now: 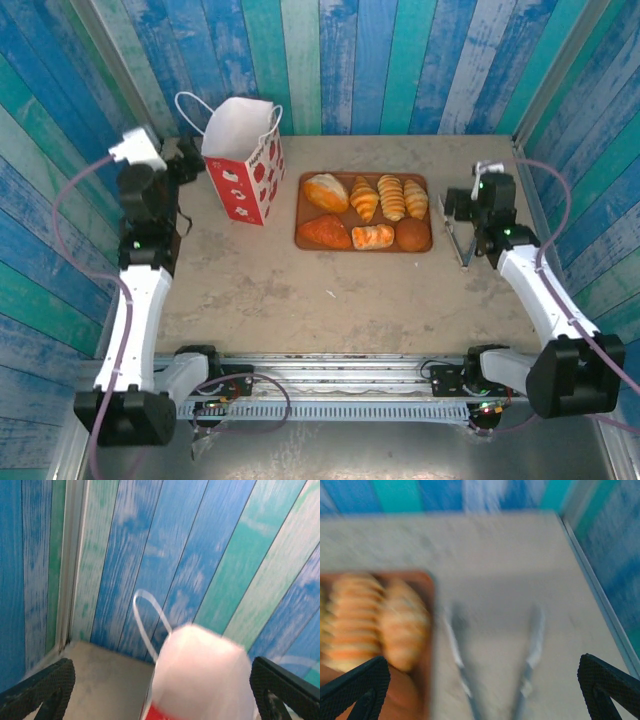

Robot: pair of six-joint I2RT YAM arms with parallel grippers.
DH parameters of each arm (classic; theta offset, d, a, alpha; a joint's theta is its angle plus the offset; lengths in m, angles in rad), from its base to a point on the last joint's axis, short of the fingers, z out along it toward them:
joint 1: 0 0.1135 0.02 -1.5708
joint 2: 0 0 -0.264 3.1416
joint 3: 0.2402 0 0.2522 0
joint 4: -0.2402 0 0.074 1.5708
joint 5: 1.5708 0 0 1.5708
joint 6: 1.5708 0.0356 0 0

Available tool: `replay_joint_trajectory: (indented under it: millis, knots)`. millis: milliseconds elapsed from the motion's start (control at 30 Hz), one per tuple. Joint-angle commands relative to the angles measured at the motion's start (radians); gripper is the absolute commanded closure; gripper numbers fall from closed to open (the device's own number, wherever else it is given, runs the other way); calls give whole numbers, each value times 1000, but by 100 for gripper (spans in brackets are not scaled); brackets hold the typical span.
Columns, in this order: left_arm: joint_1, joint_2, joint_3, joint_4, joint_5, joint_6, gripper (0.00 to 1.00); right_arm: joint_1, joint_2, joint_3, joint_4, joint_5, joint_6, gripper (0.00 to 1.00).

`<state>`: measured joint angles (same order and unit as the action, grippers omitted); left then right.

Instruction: Take the fake bread out of the paper bag

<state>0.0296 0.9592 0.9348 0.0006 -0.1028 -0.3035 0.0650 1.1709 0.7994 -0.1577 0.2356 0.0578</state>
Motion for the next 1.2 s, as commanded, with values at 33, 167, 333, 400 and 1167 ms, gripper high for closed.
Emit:
replay_joint_trajectory:
  millis: [33,167,333,400,1167]
  knots:
    - [3,-87,-331,120,24,-37,6,-43,-26,-164,207,27,-81,0]
    - [3,-101,-543,275,-72,4,6,-46,26,-233,343,-42,-60,0]
    - [2,-26,-686,505,-116,82,6,-46,98,-326,579,-97,-80,0]
    - [1,28,-721,604,-114,87,6,-46,124,-369,685,-119,-99,0]
    - [-56,543,-676,1101,-84,258,6,-15,343,-405,1018,-176,-105,0]
